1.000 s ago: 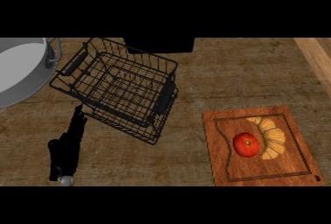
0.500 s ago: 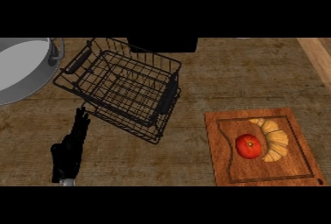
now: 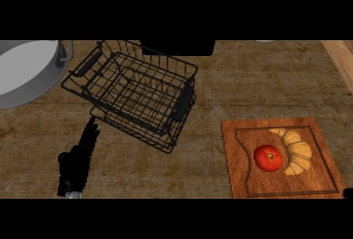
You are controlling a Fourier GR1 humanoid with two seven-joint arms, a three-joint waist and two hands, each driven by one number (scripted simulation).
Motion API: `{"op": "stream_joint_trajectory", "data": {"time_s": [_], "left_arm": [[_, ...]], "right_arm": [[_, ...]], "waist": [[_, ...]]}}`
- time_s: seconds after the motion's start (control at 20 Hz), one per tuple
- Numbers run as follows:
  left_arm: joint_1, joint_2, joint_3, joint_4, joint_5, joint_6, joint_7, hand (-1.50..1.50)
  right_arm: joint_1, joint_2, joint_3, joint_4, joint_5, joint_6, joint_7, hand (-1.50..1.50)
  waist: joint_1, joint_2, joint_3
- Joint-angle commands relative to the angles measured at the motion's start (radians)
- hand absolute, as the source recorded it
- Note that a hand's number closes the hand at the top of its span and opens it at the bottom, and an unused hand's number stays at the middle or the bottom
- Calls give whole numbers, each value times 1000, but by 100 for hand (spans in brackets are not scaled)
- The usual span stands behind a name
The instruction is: Pick the croissant from the cutting board and place it in the tiered basket
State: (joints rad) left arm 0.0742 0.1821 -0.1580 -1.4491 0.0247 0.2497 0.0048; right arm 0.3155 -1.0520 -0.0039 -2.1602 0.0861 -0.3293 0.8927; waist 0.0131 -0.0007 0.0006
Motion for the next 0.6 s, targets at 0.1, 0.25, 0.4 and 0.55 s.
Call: {"op": "stream_joint_trajectory", "data": {"time_s": [0.1, 0.25, 0.4, 0.55], "left_arm": [[0, -29, -28, 17, -41, 23, 34, 0], [12, -50, -31, 33, -41, 34, 26, 0], [-17, -37, 0, 66, -24, 17, 24, 0], [10, -41, -11, 10, -32, 28, 44, 0]], "right_arm": [[-226, 79, 222, 68, 210, 25, 217, -150], [-242, 119, 325, 109, 304, 65, 253, -150], [-272, 138, 365, 156, 318, 139, 292, -150], [-326, 168, 394, 164, 314, 207, 377, -150]], "waist": [[16, 6, -1], [18, 7, -1], [10, 6, -2], [8, 3, -2]]}}
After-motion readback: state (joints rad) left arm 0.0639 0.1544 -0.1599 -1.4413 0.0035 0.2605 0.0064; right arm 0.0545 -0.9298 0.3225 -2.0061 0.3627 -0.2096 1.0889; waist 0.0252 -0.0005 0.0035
